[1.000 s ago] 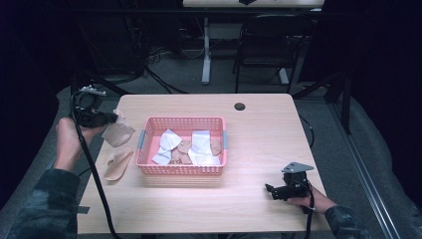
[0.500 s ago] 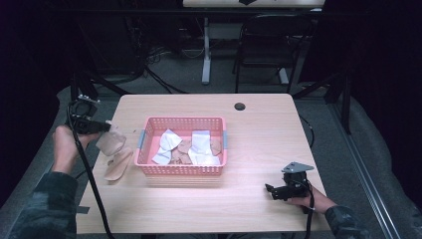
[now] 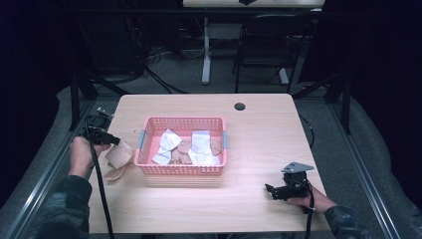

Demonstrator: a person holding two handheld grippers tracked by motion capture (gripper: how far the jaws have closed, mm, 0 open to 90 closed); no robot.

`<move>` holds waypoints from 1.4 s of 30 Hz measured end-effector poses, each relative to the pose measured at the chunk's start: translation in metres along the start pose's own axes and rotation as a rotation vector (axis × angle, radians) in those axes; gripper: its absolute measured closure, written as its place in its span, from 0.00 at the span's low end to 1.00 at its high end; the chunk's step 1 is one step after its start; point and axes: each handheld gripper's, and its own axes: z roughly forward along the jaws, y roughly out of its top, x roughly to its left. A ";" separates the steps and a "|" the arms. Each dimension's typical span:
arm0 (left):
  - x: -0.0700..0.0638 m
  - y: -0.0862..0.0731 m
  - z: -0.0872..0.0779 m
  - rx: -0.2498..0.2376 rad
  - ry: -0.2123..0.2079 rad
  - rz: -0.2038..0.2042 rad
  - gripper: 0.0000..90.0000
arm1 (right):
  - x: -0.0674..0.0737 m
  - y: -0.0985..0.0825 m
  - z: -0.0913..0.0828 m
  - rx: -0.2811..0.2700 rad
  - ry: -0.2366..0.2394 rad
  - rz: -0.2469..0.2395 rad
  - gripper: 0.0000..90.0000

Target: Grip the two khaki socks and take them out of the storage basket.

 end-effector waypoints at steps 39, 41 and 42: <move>-0.027 -0.102 -0.022 -0.184 0.047 -0.087 0.16 | 0.000 0.000 0.000 0.002 -0.003 0.000 0.00; -0.028 -0.112 -0.017 -0.185 0.051 -0.104 0.13 | 0.000 0.000 0.000 0.004 -0.003 0.001 0.00; -0.028 -0.117 -0.013 -0.191 0.053 -0.117 0.12 | 0.000 0.000 0.000 0.005 -0.005 0.000 0.00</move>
